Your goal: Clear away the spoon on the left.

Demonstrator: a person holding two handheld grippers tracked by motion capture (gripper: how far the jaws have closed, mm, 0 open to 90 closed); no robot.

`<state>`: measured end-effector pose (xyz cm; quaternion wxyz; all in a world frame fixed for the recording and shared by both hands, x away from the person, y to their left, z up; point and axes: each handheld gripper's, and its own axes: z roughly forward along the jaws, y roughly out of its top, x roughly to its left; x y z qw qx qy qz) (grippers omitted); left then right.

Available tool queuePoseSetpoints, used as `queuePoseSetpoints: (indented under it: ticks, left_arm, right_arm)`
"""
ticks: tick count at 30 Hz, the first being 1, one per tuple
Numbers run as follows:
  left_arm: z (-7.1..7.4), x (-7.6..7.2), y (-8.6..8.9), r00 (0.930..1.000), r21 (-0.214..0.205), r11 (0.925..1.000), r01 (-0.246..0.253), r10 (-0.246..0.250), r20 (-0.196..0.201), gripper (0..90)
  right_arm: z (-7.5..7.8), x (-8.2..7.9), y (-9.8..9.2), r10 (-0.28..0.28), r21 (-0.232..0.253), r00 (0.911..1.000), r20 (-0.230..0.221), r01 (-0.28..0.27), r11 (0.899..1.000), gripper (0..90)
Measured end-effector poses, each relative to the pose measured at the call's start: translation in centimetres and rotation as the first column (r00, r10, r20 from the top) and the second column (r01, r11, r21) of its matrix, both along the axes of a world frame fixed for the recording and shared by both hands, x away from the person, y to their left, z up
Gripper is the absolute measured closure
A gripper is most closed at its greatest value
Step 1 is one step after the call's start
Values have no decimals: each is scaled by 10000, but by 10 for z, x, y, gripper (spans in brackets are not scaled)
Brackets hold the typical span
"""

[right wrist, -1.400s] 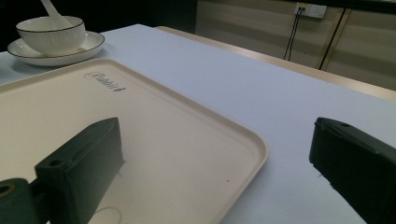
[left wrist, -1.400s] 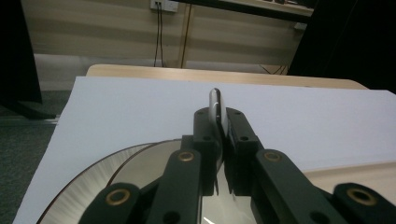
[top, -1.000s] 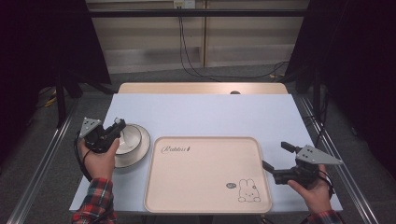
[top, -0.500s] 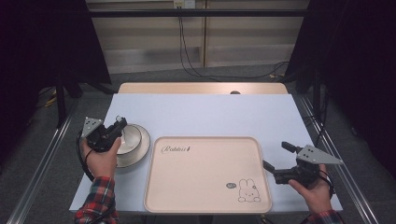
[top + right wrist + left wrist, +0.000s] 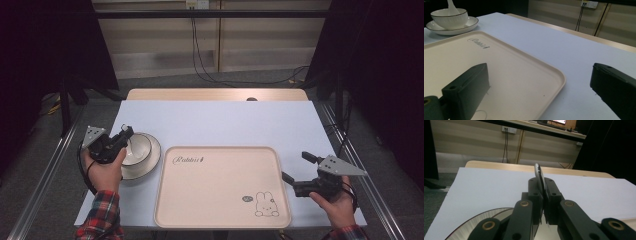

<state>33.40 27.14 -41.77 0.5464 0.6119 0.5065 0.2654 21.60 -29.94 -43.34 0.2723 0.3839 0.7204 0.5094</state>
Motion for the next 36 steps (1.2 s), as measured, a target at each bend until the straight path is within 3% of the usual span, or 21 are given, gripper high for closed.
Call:
queuePoseSetpoints:
  ticks: [19, 29, 36]
  left_arm:
    - [37, -7, 6, 9986, -165, 9985, 525, -526, -66, 856]
    - [54, -11, -4, 9960, -359, 9954, 886, -888, -37, 856]
    - [62, -14, -13, 9902, -518, 9890, 1386, -1394, -124, 856]
  right_arm:
    - [0, 0, 0, -39, -33, 10000, -19, 39, 10000, 7]
    - [0, 0, -1, -50, 30, 10000, 52, 49, 10000, 3]
    - [0, 0, -1, 55, -24, 10000, 81, -55, 10000, 2]
